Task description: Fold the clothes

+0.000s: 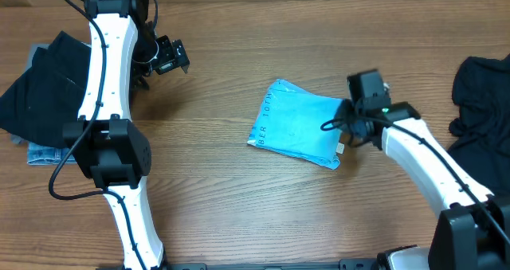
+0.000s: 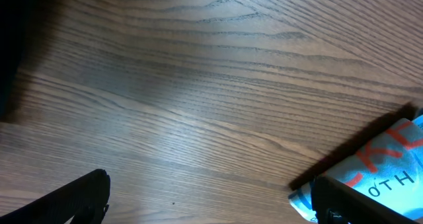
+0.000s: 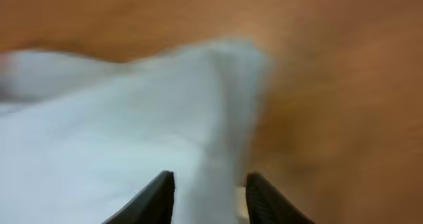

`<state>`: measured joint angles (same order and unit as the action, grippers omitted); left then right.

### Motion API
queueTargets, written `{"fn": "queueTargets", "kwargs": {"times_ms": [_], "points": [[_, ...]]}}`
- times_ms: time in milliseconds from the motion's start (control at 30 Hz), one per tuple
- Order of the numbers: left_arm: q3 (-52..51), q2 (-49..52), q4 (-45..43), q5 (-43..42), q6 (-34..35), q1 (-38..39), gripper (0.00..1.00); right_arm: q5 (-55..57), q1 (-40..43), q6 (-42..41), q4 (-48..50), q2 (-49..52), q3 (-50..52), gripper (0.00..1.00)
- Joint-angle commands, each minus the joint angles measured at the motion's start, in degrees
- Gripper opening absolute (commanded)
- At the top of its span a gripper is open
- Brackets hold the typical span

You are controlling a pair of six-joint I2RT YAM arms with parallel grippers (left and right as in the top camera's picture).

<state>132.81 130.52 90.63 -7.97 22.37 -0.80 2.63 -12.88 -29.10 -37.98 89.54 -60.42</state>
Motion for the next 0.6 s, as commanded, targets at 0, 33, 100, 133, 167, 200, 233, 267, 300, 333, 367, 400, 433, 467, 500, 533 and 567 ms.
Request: {"fn": "queueTargets", "kwargs": {"times_ms": [0,33,100,133,167,200,233,267,300,333,367,400,433,467,500,533,567], "points": [[1.2,-1.1,-0.1,-0.5,-0.1,0.2,1.0,-13.6,-0.3,10.1,3.7,-1.2,-5.8,0.04],[1.2,-1.1,-0.1,-0.5,-0.1,0.2,1.0,-16.0,-0.3,10.1,5.4,-1.0,-5.8,0.04],[1.2,-1.1,-0.1,-0.5,-0.1,0.2,1.0,-22.3,-0.4,10.8,9.2,-0.3,-5.6,0.04],[1.2,-1.1,-0.1,-0.4,-0.1,0.2,1.0,-25.5,-0.6,11.0,11.1,0.2,-5.6,0.04],[1.2,-1.1,-0.1,-0.5,-0.1,0.2,1.0,-27.9,-1.0,11.0,12.9,0.8,-5.6,0.04],[1.2,-1.1,-0.1,-0.4,-0.1,0.2,1.0,-29.8,-1.6,11.0,15.4,1.6,-5.6,0.04],[1.2,-1.1,-0.1,-0.4,-0.1,0.2,1.0,-29.9,-2.3,11.0,17.2,2.5,-5.6,0.04],[1.2,-1.1,-0.1,-0.5,-0.1,0.2,1.0,-29.8,-3.2,11.0,19.3,3.7,-5.6,0.04],[1.2,-1.1,-0.1,-0.5,-0.1,0.2,1.0,-29.7,-3.9,11.0,21.0,4.8,-5.6,0.04],[1.2,-1.1,-0.1,-0.4,-0.1,0.2,1.0,-29.8,-4.6,11.0,22.8,6.1,-5.6,0.04],[1.2,-1.1,-0.1,-0.4,-0.1,0.2,1.0,-29.9,-5.4,11.0,24.5,7.5,-5.6,0.04],[1.2,-1.1,-0.1,-0.5,-0.1,0.2,1.0,-30.0,-6.2,11.0,26.1,8.7,-5.6,0.04],[1.2,-1.1,-0.1,-0.4,-0.1,0.2,1.0,-29.9,-7.0,11.2,27.7,10.3,-5.6,0.04],[1.2,-1.1,-0.1,-0.4,-0.1,0.2,1.0,-29.9,-7.7,11.4,29.3,11.8,-5.6,0.04],[1.2,-1.1,-0.1,-0.4,-0.1,0.2,1.0,-29.9,-8.3,11.4,30.7,13.3,-5.6,0.04],[1.2,-1.1,-0.1,-0.5,-0.1,0.2,1.0,-29.9,-8.7,11.4,32.0,14.8,-5.6,0.04],[1.2,-1.1,-0.1,-0.5,-0.1,0.2,1.0,-29.7,-9.0,11.4,33.0,16.3,-5.6,0.04]]}}
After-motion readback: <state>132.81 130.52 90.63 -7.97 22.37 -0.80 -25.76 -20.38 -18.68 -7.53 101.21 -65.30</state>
